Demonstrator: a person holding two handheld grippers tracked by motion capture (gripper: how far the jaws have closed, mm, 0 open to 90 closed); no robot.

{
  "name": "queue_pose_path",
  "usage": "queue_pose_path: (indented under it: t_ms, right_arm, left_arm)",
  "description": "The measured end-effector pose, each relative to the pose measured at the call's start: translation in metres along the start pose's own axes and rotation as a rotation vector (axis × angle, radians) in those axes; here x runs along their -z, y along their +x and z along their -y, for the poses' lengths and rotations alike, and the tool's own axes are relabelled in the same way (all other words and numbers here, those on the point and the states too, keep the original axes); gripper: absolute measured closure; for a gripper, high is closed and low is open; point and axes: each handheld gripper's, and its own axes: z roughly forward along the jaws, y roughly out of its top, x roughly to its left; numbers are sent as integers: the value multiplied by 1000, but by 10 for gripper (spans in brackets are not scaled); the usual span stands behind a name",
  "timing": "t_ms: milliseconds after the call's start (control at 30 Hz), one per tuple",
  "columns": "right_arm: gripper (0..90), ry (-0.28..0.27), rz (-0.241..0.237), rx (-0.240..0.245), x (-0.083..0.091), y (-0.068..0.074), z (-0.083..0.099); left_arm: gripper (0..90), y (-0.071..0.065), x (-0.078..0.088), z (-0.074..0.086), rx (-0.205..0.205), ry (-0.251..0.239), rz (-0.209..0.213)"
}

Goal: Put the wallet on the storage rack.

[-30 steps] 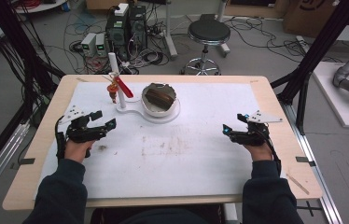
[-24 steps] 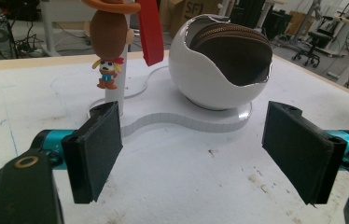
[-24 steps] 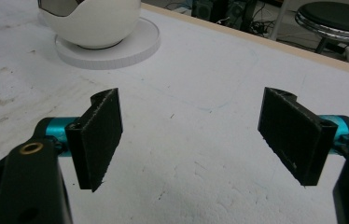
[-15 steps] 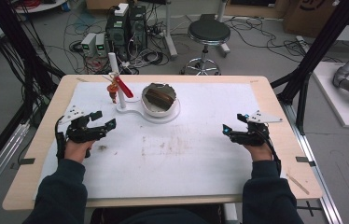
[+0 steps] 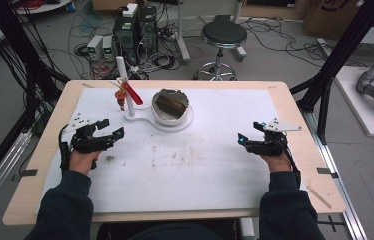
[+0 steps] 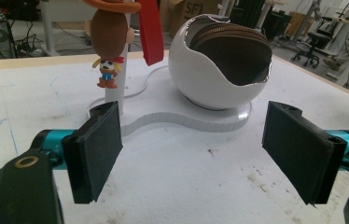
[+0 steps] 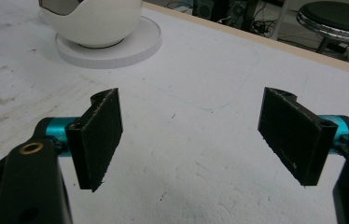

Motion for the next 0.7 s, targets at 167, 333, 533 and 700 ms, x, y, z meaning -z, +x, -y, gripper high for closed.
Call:
queue_pose_path:
  t_ms: [167,333,533,700]
  right_arm:
    - [222,-2,2,-6,0,0,0]
    - [222,-3,1,0,0,-1,0]
    - [222,-1,1,-2,0,0,0]
    - [222,-2,1,0,0,-1,0]
  left_arm:
    - [198,0,0,0,-1,2,2]
    - [198,0,0,0,-4,3,1]
    - [198,0,0,0,-3,3,1]
    - [198,0,0,0,-4,3,4]
